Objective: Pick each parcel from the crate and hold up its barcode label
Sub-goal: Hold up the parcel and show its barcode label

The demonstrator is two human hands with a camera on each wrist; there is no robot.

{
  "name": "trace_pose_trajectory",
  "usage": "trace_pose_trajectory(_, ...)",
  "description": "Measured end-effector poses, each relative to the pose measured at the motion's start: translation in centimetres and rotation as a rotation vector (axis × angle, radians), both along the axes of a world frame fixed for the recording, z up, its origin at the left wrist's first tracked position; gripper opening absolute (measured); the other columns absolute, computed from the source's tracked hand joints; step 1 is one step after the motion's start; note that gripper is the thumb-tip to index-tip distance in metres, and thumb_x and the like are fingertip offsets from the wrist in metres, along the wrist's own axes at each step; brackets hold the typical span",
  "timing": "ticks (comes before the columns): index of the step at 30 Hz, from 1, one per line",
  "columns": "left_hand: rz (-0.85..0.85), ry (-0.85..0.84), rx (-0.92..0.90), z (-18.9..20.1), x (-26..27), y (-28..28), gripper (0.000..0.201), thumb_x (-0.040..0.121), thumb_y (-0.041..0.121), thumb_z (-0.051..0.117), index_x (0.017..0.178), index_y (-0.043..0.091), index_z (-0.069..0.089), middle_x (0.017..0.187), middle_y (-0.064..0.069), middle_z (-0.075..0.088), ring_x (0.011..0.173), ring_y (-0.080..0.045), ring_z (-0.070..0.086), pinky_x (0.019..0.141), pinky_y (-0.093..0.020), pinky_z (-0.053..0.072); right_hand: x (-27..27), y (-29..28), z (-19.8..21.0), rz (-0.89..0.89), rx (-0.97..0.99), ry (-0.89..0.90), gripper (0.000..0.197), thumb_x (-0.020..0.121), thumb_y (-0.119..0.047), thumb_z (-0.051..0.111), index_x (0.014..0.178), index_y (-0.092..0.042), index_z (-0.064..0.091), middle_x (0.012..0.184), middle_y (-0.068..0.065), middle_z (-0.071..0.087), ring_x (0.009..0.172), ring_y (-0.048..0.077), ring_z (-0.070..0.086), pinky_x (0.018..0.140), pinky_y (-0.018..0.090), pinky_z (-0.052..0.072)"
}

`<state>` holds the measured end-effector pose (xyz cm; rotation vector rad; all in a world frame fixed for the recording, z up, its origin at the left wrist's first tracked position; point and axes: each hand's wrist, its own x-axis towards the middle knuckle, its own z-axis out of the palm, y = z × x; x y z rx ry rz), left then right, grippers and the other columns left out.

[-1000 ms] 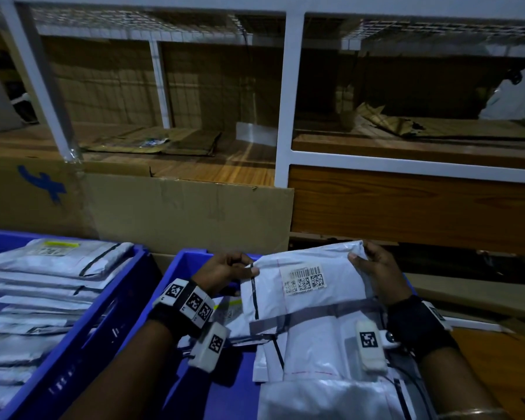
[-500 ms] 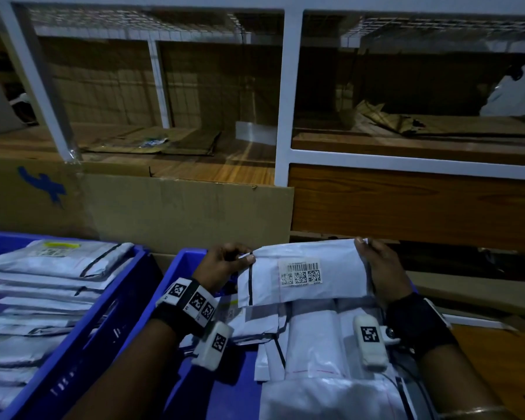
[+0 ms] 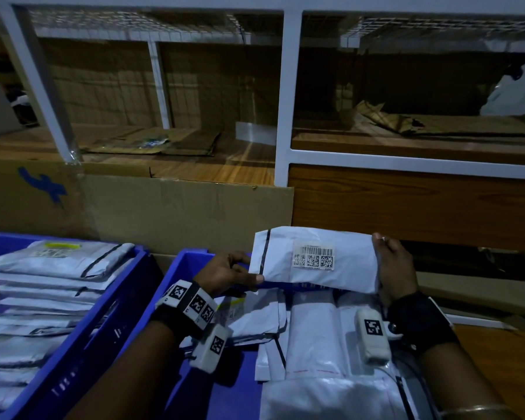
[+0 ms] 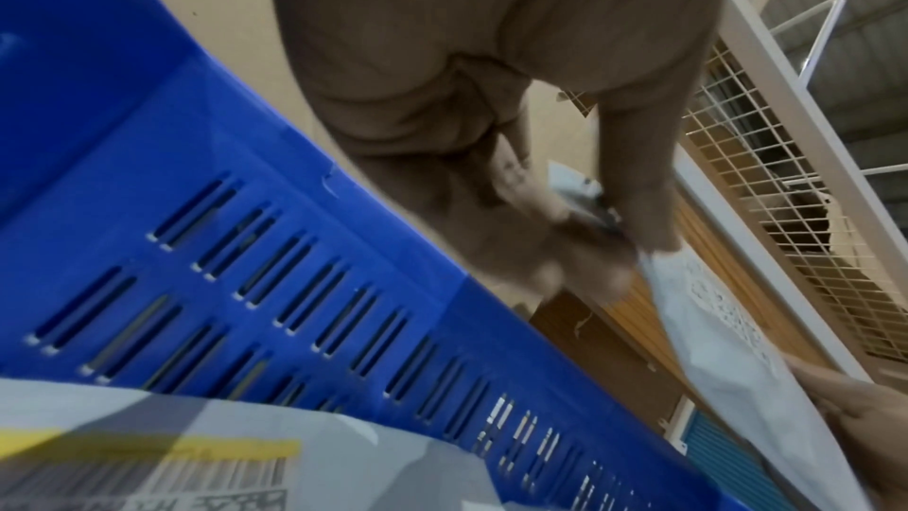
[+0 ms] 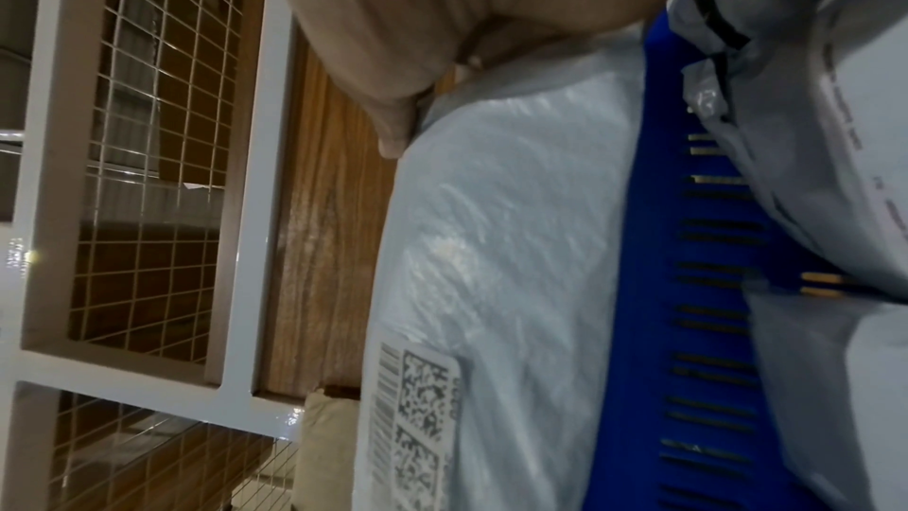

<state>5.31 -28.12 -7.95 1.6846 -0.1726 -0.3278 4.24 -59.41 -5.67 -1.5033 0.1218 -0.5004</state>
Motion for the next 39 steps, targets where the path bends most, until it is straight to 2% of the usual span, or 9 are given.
trace_pose_trajectory(4, 0.011, -0.012, -0.019, 0.0, 0.0, 0.1, 0.041, 0.062, 0.012, 0.083, 0.097, -0.004, 0.070, 0.067, -0.013, 0.072, 0.058, -0.017, 0.068, 0.063, -0.031, 0.054, 0.1, 0.0, 0.0, 0.002, -0.044, -0.020, 0.035, 0.104, -0.015, 0.046, 0.071, -0.004, 0.042, 0.047, -0.008, 0.044, 0.037, -0.001, 0.036, 0.040, 0.014, 0.030)
trace_pose_trajectory(7, -0.005, -0.013, 0.016, 0.0, -0.1, 0.3, 0.046, 0.061, 0.016, 0.086, 0.100, -0.002, 0.070, 0.068, -0.013, 0.072, 0.061, -0.019, 0.068, 0.061, -0.031, 0.054, 0.2, -0.3, -0.5, 0.015, -0.054, -0.037, 0.037, 0.103, -0.018, 0.047, 0.082, 0.013, 0.047, 0.066, 0.014, 0.045, 0.042, 0.000, 0.038, 0.042, 0.013, 0.032)
trace_pose_trajectory(12, 0.107, -0.056, -0.117, 0.6, -0.6, -0.5, 0.026, 0.086, 0.029, 0.069, 0.080, 0.004, 0.067, 0.062, -0.005, 0.065, 0.054, -0.018, 0.063, 0.050, -0.029, 0.052, -0.1, 0.1, -0.3, 0.058, -0.053, -0.015, 0.029, 0.102, -0.020, 0.049, 0.086, 0.004, 0.053, 0.066, 0.007, 0.050, 0.048, -0.002, 0.049, 0.051, 0.017, 0.041)
trace_pose_trajectory(17, 0.212, -0.125, -0.157, -0.1, 0.5, -0.1, 0.039, 0.092, 0.014, 0.063, 0.085, -0.023, 0.053, 0.071, -0.019, 0.053, 0.058, -0.022, 0.049, 0.044, -0.022, 0.040, 0.3, 0.7, -1.4, 0.116, -0.075, 0.075, 0.035, 0.093, -0.038, 0.061, 0.084, -0.005, 0.061, 0.079, 0.021, 0.064, 0.077, 0.022, 0.059, 0.072, 0.039, 0.047)
trace_pose_trajectory(22, 0.312, -0.172, -0.118, -0.6, 1.1, 0.1, 0.021, 0.092, 0.008, 0.061, 0.074, -0.002, 0.064, 0.059, -0.010, 0.062, 0.049, -0.017, 0.056, 0.050, -0.022, 0.044, 0.2, 1.2, -1.2, 0.191, -0.021, 0.133, 0.032, 0.096, -0.035, 0.057, 0.102, -0.004, 0.064, 0.098, 0.018, 0.071, 0.086, 0.027, 0.067, 0.077, 0.039, 0.051)
trace_pose_trajectory(26, 0.390, -0.183, -0.124, -1.3, 2.0, 0.7, 0.020, 0.093, 0.010, 0.060, 0.074, 0.006, 0.065, 0.065, -0.013, 0.063, 0.057, -0.020, 0.057, 0.060, -0.030, 0.046, 0.0, 1.3, -1.6, 0.406, 0.074, 0.164, 0.078, 0.055, -0.045, 0.092, 0.117, -0.010, 0.061, 0.110, 0.015, 0.072, 0.097, 0.031, 0.070, 0.082, 0.046, 0.057)
trace_pose_trajectory(32, 0.415, -0.198, -0.045, -0.8, 2.1, 1.5, 0.016, 0.092, 0.011, 0.063, 0.077, 0.006, 0.066, 0.071, -0.015, 0.065, 0.062, -0.022, 0.058, 0.062, -0.033, 0.047, 0.3, 1.5, -2.0, 0.391, 0.060, 0.150, 0.083, 0.042, -0.034, 0.097, 0.111, -0.008, 0.061, 0.097, 0.014, 0.074, 0.084, 0.025, 0.073, 0.065, 0.035, 0.059)
trace_pose_trajectory(36, 0.433, -0.188, 0.148, -1.1, 2.4, 2.7, 0.017, 0.089, 0.019, 0.068, 0.076, 0.009, 0.066, 0.069, -0.015, 0.065, 0.063, -0.023, 0.063, 0.064, -0.038, 0.055, 0.3, 1.5, -2.1, 0.355, 0.026, 0.185, 0.039, 0.078, 0.004, 0.073, 0.114, -0.001, 0.059, 0.096, 0.014, 0.072, 0.076, 0.021, 0.073, 0.063, 0.034, 0.060)
trace_pose_trajectory(39, 0.543, -0.119, 0.092, -0.7, 2.7, 3.5, 0.019, 0.090, 0.016, 0.067, 0.074, 0.008, 0.060, 0.068, -0.012, 0.057, 0.056, -0.015, 0.058, 0.053, -0.025, 0.055, 0.3, 1.5, -2.4, 0.367, 0.025, 0.215, 0.029, 0.082, 0.007, 0.068, 0.108, -0.005, 0.061, 0.096, 0.014, 0.072, 0.073, 0.021, 0.073, 0.059, 0.032, 0.059)
